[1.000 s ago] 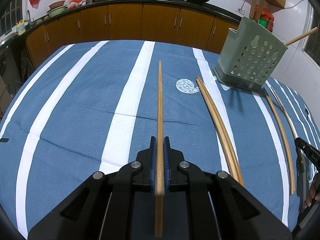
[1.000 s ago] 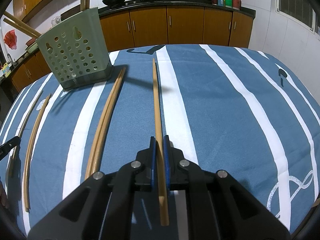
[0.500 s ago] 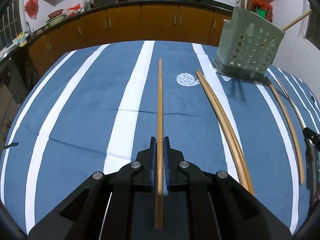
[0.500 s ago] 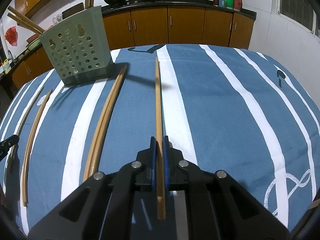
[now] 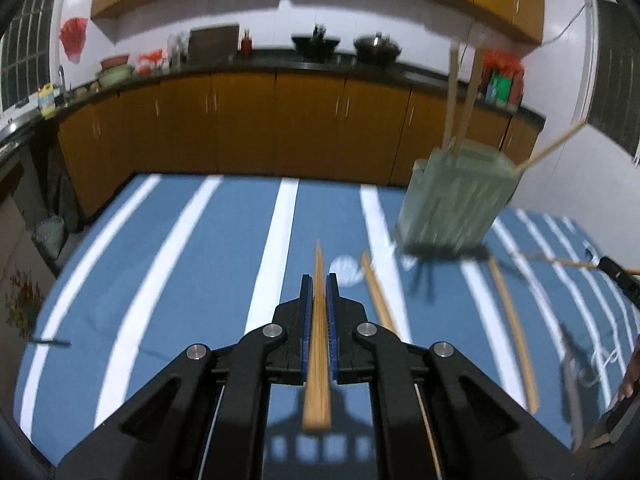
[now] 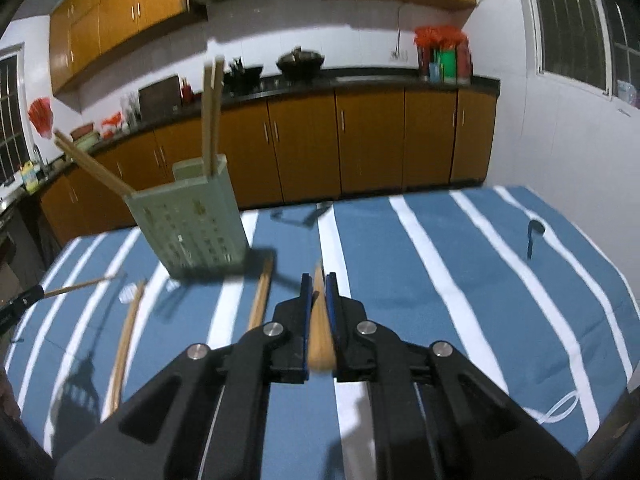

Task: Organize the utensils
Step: 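Lift both held chopsticks upright toward the green utensil holder, then lower the left tool's chopstick into the holder while the right tool releases its own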

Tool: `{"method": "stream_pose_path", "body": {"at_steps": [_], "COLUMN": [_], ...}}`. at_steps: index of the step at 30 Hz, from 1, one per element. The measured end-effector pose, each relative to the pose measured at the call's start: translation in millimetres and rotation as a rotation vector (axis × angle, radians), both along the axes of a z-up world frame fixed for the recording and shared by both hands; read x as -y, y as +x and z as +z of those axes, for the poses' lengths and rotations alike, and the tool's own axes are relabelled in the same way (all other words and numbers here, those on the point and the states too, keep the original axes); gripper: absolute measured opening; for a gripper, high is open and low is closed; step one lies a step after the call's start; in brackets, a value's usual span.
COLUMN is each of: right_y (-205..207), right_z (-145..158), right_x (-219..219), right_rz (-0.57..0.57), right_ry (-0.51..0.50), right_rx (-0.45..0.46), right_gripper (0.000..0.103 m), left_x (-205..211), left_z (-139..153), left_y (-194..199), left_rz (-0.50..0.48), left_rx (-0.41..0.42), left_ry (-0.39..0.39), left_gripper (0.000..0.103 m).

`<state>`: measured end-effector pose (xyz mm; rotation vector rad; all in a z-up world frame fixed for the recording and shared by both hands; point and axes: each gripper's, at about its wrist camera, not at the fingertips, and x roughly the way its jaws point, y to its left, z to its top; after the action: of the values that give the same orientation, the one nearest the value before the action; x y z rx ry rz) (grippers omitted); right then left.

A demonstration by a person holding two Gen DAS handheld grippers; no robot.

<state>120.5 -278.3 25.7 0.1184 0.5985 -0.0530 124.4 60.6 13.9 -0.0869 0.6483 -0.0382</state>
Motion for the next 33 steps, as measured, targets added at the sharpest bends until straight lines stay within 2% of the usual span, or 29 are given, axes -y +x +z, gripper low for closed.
{"method": "stream_pose_path", "body": {"at_steps": [7, 19, 25, 33], "right_y": [-1, -7, -4, 19], "right_z": [21, 99, 132, 160], "right_x": [0, -17, -30, -45], "right_rz": [0.004, 0.107, 0.150, 0.155], "right_ry": [0.009, 0.070, 0.112, 0.125], "right_rx": [0.054, 0.238, 0.325, 0.432], "right_gripper": [0.008, 0.008, 0.008, 0.008], "left_x": [2, 22, 43, 70], "left_z": [34, 94, 121, 156], "left_y": [1, -1, 1, 19], "left_rz": [-0.014, -0.089, -0.152, -0.159], "left_rx": [0.085, 0.210, 0.269, 0.425], "left_ry": [-0.027, -0.059, -0.107, -0.126], "left_gripper": [0.007, 0.007, 0.007, 0.007]}}
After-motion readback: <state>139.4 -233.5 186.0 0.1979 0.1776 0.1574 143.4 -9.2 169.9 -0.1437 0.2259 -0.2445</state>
